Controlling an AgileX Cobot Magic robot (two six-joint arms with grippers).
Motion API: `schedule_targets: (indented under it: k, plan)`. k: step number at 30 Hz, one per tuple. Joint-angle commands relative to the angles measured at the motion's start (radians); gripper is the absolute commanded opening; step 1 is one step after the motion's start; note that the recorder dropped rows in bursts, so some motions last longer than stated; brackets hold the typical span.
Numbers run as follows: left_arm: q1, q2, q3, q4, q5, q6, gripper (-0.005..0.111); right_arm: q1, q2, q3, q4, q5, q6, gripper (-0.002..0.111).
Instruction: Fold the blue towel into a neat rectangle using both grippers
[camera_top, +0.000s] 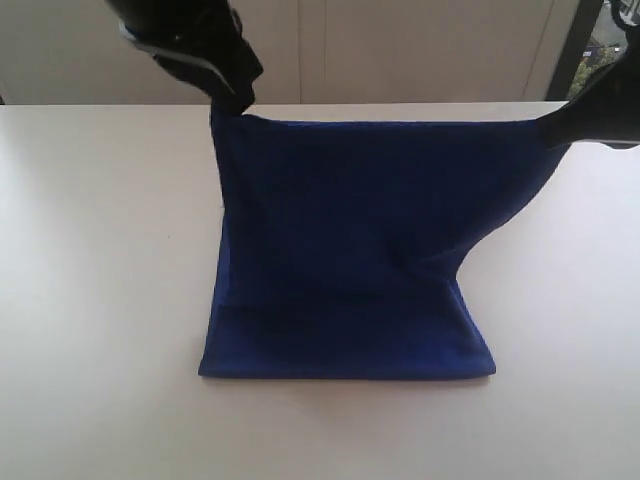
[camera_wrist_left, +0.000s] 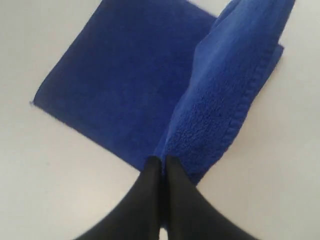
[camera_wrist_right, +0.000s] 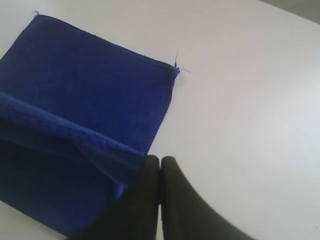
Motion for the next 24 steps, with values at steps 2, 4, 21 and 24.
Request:
schedule_targets:
  k: [2,4,21,24]
  plan:
    - [-0.019,-0.084,0.187,0.17,-0.111,-0.238,0.0,-0.007,-0.022,0.003,-0.003,0.039,-0.012,0.0]
    - [-0.019,-0.102,0.236,0.212,-0.118,-0.277,0.0,-0.007,-0.032,0.003,-0.003,0.043,-0.009,0.0]
    - [-0.019,-0.449,0.515,0.0,-0.232,-0.297,0.0,-0.007,-0.258,0.003,0.045,0.283,0.012,0.0]
    - [-0.019,-0.502,0.552,-0.03,-0.224,-0.312,0.0,-0.007,-0.287,0.003,0.08,0.331,0.012,0.0]
